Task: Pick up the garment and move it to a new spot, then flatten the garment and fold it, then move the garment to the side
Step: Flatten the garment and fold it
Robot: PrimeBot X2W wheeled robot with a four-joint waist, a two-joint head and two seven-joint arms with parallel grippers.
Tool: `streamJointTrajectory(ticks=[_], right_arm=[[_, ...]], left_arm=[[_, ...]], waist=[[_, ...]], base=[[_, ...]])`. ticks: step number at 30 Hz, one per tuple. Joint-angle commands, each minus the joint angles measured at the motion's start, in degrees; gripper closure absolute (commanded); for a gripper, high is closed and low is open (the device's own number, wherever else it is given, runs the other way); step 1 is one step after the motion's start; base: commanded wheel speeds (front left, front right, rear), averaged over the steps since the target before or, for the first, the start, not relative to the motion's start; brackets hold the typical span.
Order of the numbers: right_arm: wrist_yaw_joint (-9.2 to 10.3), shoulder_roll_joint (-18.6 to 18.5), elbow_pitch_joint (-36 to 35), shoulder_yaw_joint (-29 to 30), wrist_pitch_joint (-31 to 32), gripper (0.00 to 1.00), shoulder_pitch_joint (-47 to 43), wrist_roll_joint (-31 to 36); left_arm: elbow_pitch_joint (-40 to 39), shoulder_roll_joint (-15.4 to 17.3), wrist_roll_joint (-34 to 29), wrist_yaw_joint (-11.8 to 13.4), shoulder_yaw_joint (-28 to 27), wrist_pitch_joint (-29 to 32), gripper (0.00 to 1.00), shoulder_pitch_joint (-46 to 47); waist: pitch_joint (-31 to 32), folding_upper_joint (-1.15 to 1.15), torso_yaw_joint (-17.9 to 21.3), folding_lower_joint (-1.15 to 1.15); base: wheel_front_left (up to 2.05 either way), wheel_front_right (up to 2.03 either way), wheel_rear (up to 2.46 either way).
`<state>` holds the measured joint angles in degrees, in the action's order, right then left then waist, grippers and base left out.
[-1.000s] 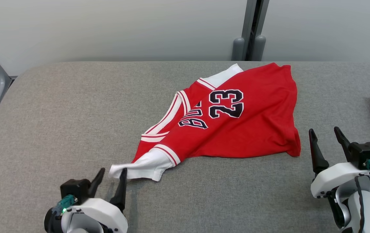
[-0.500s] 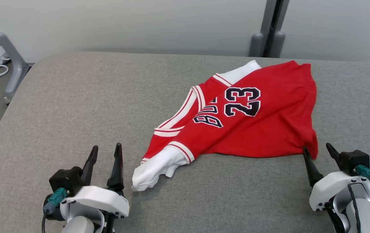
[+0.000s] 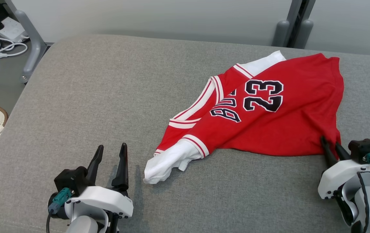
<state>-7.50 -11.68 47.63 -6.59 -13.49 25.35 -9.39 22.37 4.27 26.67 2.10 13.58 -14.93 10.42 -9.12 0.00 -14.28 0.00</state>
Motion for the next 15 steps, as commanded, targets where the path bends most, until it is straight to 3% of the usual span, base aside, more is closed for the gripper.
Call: streamJointTrajectory(ticks=[1,9,15], right_arm=[[0.02,-0.6,0.3,0.0,-0.5,1.0,0.6,-0.2],[0.02,-1.3,-2.4,0.1,-1.7,1.0,1.3,-1.4],[0.02,-2.5,-8.0,-4.5,0.9,1.0,-1.9,-5.1]], left_arm=[[0.1,-0.1,-0.5,-0.1,-0.4,-0.2,0.0,0.8],[0.9,-0.6,-1.5,-0.9,-2.7,-0.2,0.0,-0.1],[1.1,-1.0,-2.0,-1.6,-4.3,-0.2,0.0,-1.3]], waist=[[-0.1,0.0,0.0,0.0],[1.3,0.0,3.1,0.0],[3.2,0.0,7.7,0.0]], base=[[0.0,0.0,0.0],[0.0,0.0,0.0],[0.0,0.0,0.0]])
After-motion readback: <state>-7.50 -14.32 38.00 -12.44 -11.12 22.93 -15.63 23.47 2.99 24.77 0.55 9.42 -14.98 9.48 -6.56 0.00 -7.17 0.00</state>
